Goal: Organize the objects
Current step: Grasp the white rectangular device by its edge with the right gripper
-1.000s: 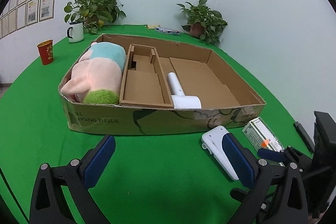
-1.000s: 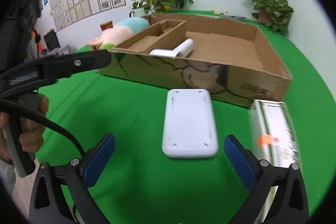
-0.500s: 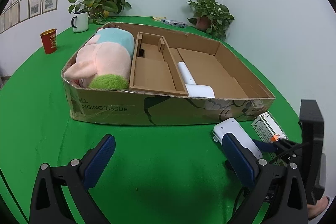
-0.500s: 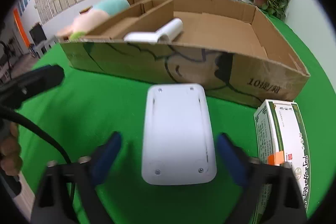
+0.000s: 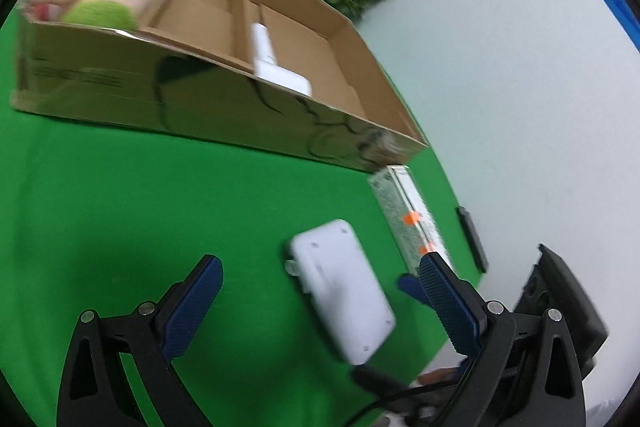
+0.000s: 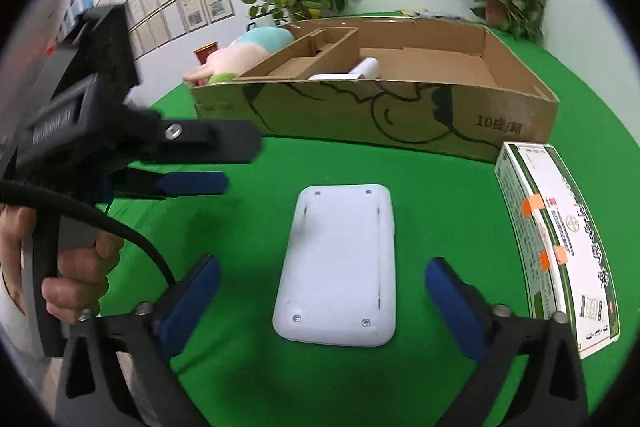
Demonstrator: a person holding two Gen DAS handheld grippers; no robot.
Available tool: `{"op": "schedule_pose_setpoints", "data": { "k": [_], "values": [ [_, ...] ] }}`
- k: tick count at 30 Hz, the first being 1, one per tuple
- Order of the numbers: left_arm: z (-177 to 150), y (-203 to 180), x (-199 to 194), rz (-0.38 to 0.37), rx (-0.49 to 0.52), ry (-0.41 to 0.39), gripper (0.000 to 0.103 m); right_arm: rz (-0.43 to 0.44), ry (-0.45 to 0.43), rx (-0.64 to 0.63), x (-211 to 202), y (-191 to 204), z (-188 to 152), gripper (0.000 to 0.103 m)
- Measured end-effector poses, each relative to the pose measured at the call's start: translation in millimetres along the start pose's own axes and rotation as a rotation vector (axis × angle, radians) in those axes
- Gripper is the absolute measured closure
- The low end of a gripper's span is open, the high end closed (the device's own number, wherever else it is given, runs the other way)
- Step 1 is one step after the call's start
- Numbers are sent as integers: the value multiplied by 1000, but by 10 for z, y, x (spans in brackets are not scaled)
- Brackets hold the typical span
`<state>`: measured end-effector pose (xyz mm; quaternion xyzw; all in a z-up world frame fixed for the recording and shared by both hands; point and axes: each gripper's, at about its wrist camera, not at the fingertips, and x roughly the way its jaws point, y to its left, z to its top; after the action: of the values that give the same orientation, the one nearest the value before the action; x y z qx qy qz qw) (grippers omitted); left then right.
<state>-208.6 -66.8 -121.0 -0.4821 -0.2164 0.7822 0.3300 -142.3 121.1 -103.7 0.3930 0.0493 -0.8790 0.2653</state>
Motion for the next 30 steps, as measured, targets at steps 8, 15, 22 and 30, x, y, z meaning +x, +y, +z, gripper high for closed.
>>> {"op": "schedule_pose_setpoints", "data": {
  "k": [8,15,22,30],
  "values": [
    [3,19,370,-11,-21,115,26,-21,8,-46,134,16,-6,1],
    [49,23,574,8,-30,157,45,-5,-7,-41,144,-5,-3,1],
    [54,56,633,56,-15,142,60,5,39,-76,201,21,-37,3],
    [103,150,747,27,-45,160,74,-91,67,-94,288,61,-53,18]
  ]
}}
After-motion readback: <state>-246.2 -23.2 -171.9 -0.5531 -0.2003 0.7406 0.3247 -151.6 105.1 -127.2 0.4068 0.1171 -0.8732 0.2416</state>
